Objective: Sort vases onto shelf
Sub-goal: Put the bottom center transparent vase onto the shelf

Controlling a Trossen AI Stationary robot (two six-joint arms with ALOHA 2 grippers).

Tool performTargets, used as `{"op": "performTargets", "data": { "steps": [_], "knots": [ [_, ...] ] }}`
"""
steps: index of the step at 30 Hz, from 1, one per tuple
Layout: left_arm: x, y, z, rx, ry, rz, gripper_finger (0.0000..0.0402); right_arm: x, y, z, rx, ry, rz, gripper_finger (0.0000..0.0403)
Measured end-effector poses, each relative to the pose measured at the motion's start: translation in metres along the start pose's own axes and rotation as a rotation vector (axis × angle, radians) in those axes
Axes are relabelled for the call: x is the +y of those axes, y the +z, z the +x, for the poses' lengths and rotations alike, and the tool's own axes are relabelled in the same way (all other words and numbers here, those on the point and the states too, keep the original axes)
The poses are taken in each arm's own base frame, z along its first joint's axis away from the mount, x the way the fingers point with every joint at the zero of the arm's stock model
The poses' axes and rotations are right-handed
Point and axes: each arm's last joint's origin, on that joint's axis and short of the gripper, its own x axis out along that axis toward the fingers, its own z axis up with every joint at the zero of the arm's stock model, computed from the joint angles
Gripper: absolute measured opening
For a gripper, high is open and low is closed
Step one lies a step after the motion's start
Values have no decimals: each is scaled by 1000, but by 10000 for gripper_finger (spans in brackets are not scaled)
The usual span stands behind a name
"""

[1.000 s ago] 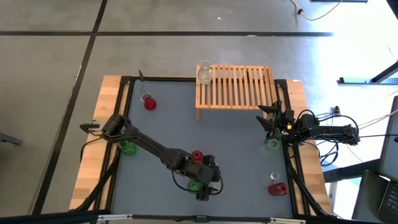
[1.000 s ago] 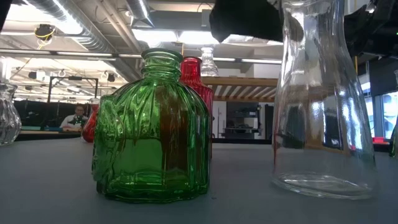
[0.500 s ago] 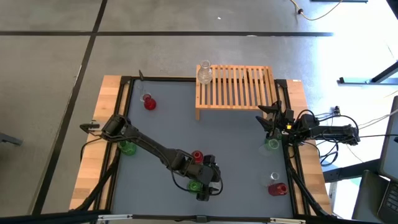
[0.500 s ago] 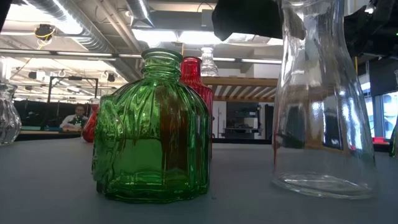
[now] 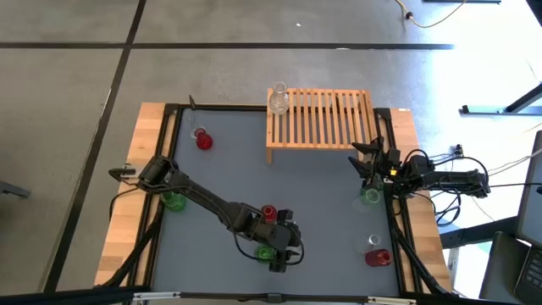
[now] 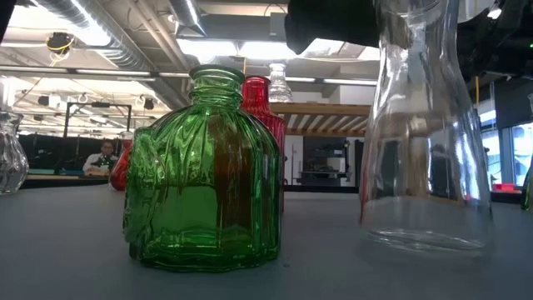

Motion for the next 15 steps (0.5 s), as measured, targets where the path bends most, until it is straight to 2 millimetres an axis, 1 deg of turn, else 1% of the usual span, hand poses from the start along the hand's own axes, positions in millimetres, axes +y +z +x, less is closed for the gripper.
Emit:
{"op": "performTargets", "data": {
  "steps": [4,6,10,15],
  "knots": [
    [1,2,-2,-11,19,-2,195,0,-1,0,6,-8,-2,250],
    [2,6,-8,-23,21,-7,196,0,-1,0,6,-8,-2,250],
    [4,19,-28,-69,38,-22,196,0,-1,0,6,-8,-2,250],
    [14,35,-56,-108,64,-39,196,0,0,0,4,-8,-1,250]
  ]
}}
